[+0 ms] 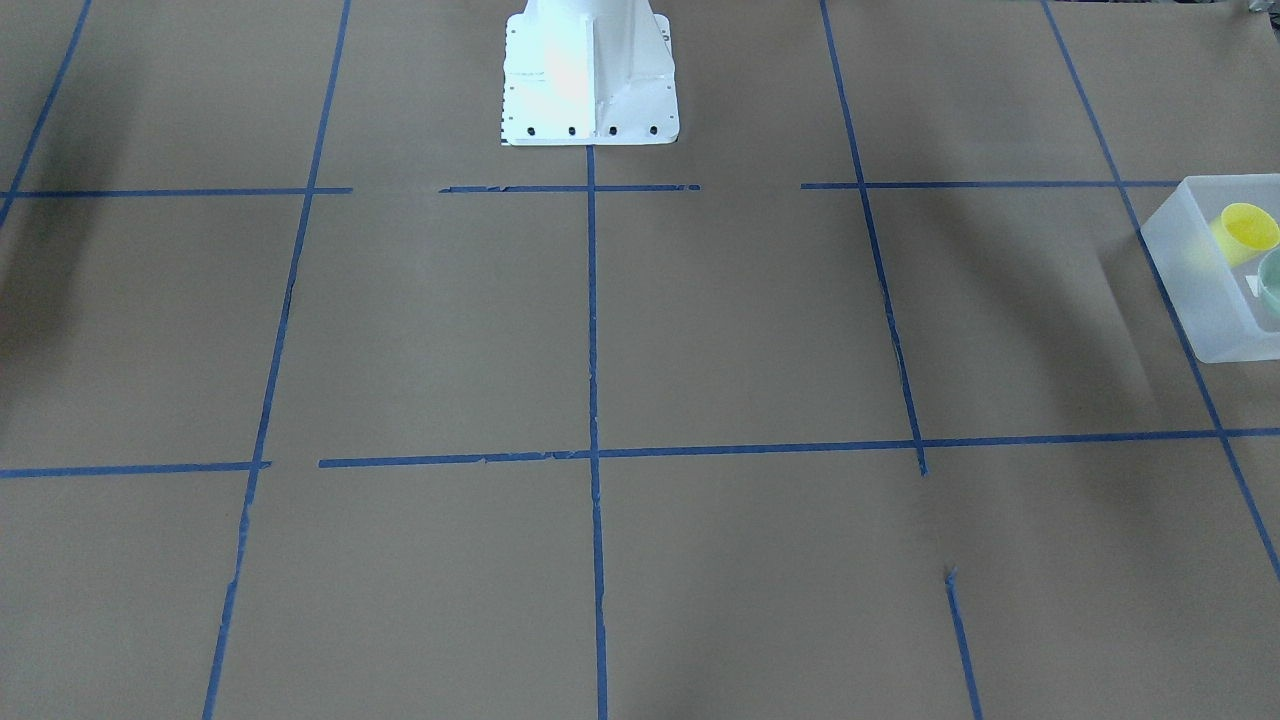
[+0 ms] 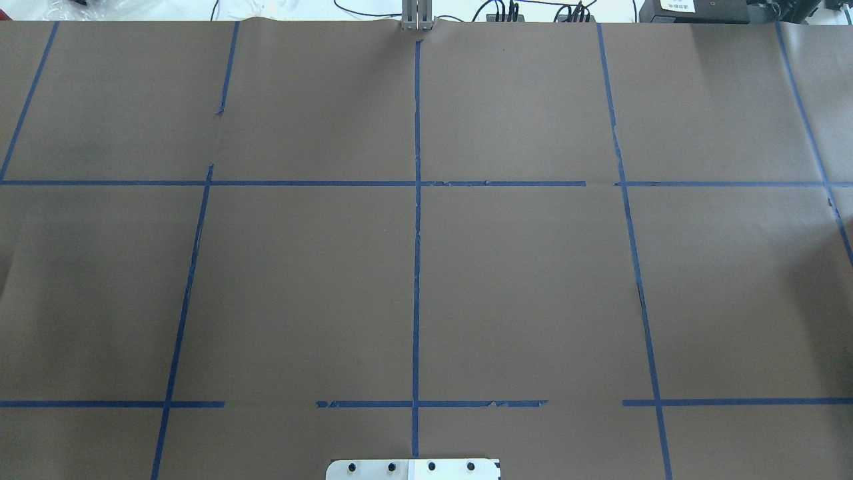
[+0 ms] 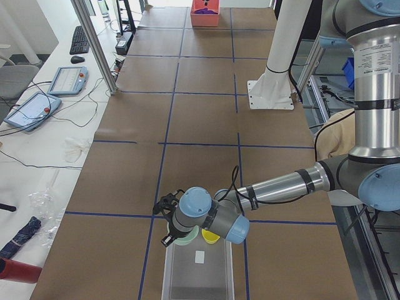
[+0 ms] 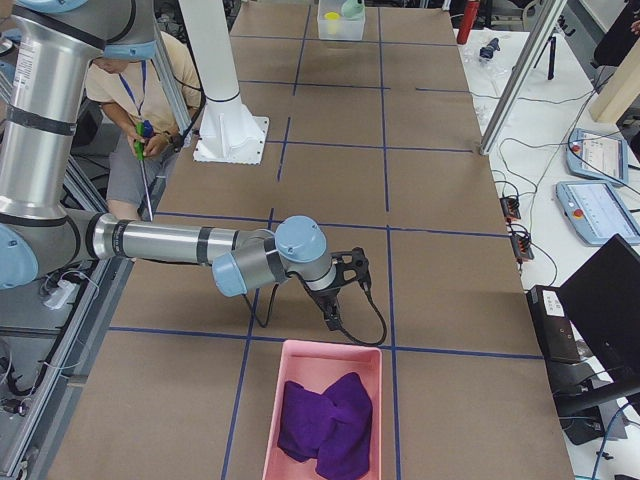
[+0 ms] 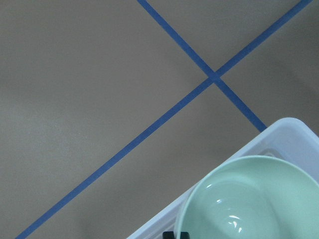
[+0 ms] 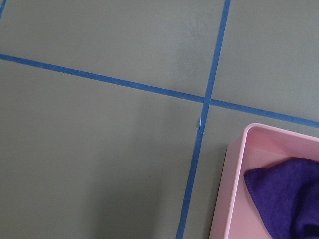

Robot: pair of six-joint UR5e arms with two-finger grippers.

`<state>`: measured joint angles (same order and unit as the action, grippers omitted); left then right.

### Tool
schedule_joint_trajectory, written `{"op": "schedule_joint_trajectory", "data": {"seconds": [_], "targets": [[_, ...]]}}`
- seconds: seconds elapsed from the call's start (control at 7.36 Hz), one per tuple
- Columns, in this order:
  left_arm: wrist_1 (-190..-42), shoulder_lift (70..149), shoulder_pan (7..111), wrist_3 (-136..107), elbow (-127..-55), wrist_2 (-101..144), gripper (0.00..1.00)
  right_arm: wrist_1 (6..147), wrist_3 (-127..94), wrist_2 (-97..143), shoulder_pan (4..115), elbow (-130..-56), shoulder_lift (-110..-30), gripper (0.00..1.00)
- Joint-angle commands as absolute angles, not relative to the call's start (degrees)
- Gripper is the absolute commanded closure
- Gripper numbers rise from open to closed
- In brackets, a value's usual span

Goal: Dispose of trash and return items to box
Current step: 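Lift the green bowl with the left gripper and carry it toward the clear box, then place the green bowl into the clear box and open the left gripper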

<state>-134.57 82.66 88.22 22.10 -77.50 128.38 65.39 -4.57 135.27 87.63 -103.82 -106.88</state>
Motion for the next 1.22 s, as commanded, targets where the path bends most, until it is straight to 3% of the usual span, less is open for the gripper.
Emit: {"op": "schedule_joint_trajectory", "data": {"seconds": [0.0, 0.14, 0.27, 0.82, 1.09], "targets": [[-136.04, 82.18, 87.89, 22.06, -77.61, 128.41, 0.30, 65.39, -4.66, 135.35, 87.63, -103.71, -106.88, 0.00], [-136.84, 81.74, 87.98, 22.15, -77.78, 128.41, 0.23, 65.39, -4.66, 135.26, 87.63, -103.71, -106.88, 0.00], [-136.76, 81.74, 87.98, 21.97, -78.74, 128.50, 0.00, 65.39, -4.66, 135.26, 87.63, -103.71, -106.88, 0.00], [-109.32, 81.65, 88.59, 10.73, -101.12, 132.24, 0.00, 65.57, -11.78, 135.35, 87.63, -104.68, -106.00, 0.00], [-87.86, 83.39, 88.25, 6.98, -101.69, 135.53, 0.00, 66.53, -11.60, 134.83, 83.09, -104.50, -106.69, 0.00]]}}
